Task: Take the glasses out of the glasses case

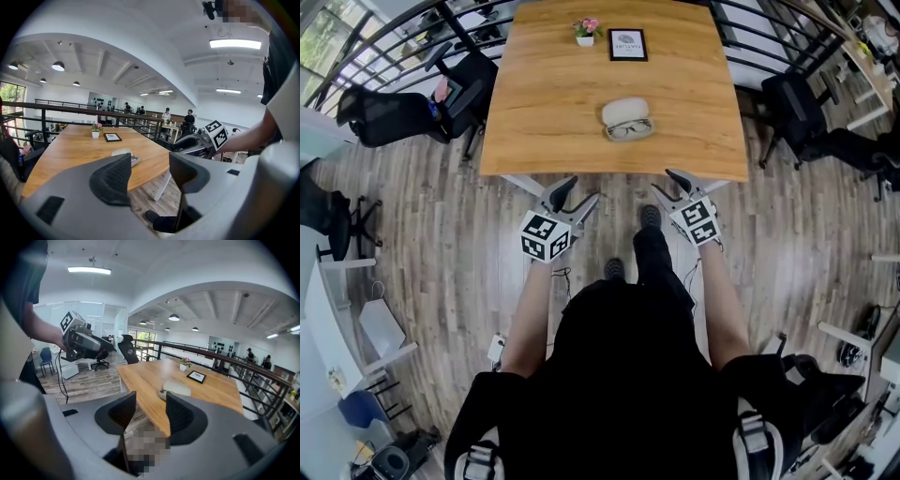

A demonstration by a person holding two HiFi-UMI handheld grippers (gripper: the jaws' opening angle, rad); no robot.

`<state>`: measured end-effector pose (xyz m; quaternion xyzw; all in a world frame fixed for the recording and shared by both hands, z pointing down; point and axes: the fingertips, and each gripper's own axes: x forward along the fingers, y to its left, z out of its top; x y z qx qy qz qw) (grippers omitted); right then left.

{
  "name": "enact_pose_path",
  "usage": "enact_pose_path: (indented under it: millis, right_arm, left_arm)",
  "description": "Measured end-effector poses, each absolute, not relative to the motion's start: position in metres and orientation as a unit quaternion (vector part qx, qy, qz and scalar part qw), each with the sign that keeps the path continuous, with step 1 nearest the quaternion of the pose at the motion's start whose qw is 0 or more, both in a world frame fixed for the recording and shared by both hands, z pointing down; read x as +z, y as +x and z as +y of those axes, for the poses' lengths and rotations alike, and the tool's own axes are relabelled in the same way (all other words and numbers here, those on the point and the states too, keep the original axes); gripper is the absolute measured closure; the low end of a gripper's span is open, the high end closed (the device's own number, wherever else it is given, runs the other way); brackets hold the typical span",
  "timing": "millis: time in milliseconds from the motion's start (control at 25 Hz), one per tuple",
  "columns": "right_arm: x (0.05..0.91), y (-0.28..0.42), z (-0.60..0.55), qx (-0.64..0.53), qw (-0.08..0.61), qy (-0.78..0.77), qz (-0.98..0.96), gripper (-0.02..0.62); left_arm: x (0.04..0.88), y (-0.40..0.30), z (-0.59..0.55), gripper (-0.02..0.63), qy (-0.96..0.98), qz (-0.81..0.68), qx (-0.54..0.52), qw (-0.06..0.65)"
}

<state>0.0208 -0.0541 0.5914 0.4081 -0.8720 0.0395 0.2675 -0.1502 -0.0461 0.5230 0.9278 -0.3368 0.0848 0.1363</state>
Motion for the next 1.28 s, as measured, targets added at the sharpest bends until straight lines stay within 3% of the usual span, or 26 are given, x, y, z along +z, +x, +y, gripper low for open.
enact_pose_path:
  millis: [1280]
  right_arm:
    - [0.628, 0.059, -0.243, 0.055, 0.283, 0.255, -0.923, 0.420]
  left_arm:
    - [0.544, -0.085, -0.199, 0.350, 0.867, -0.450, 0.103, 0.186]
